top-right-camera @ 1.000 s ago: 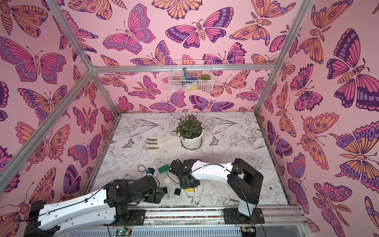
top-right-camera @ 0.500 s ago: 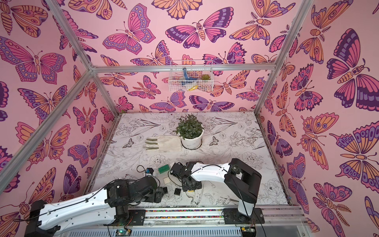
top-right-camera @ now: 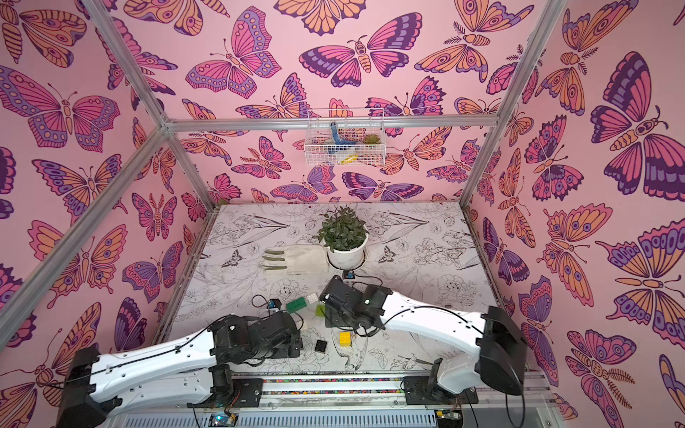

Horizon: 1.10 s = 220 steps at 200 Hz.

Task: Assemble a giraffe with lego
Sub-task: Assemble the lego brick with the lego brick, then pick up the lego brick from the center of the board.

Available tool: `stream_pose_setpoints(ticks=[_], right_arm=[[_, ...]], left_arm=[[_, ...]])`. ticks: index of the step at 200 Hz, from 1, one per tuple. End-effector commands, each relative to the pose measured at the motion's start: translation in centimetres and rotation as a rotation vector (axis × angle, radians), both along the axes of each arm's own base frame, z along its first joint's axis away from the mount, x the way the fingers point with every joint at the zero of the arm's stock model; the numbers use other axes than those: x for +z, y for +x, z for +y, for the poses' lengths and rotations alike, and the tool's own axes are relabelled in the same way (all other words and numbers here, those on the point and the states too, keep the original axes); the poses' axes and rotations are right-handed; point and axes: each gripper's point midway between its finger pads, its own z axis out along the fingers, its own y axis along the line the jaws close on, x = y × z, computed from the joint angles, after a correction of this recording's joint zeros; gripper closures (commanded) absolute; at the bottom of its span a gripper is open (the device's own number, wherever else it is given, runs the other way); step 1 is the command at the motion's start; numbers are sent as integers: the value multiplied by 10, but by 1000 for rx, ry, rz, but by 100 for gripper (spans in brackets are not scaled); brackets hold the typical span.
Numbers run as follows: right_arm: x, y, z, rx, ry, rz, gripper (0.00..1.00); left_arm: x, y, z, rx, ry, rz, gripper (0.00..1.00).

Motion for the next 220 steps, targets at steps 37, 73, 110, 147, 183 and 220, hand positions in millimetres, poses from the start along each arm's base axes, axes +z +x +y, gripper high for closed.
stream_pose_setpoints(ticks=[37,73,110,147,183,220], right_arm=[[1,13,-44,-40,-143,-45,1],[2,9,-51,-5,-158,-50,1],[5,11,-61,-24,-109,-62,1],[9,10,-73,-22,-103,-61,1],[8,10,-85,-27,-100,-53,1],[7,10,-91,-27,-96,-48,1]], left_arm=[[-16,11,-18,97,32,61,0],[-30,14,-20,186,1,101,2],[-53,12,-24,225,61,156,7],[-64,13,-26,259,109,179,18],[-67,13,-26,294,119,178,41],[-66,13,-28,300,120,169,41]])
